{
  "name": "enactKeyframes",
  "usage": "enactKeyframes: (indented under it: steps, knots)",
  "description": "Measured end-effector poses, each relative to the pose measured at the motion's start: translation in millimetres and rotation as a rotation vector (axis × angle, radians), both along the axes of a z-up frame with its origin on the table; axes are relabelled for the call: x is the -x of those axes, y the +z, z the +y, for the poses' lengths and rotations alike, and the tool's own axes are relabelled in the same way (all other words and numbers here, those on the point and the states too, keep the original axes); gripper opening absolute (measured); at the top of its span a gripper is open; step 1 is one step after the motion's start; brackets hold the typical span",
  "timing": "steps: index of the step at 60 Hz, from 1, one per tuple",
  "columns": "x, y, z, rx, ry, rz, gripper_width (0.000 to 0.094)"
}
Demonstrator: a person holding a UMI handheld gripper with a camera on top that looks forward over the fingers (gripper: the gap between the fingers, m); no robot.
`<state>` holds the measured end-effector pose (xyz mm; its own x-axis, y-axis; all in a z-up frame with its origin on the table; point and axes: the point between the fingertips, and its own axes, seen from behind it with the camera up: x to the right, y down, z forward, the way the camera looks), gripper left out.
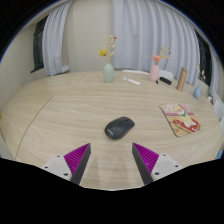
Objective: Arrange mouse
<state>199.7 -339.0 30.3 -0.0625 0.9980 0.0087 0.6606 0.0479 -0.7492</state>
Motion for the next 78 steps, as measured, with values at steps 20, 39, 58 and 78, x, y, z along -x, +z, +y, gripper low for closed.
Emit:
enactKeyframes:
  steps: [20, 39, 58, 78]
  knots:
    - [82, -40, -1, 0.012, -0.035, 0.007, 0.0858]
    - [132, -43, -12, 0.01, -0.012, 0.02, 0.0838]
    - [138, -43, -15, 0.002, 0.017, 0.017, 0.0413]
    - [149, 55, 44, 0.066, -0.023, 0.097, 0.0378]
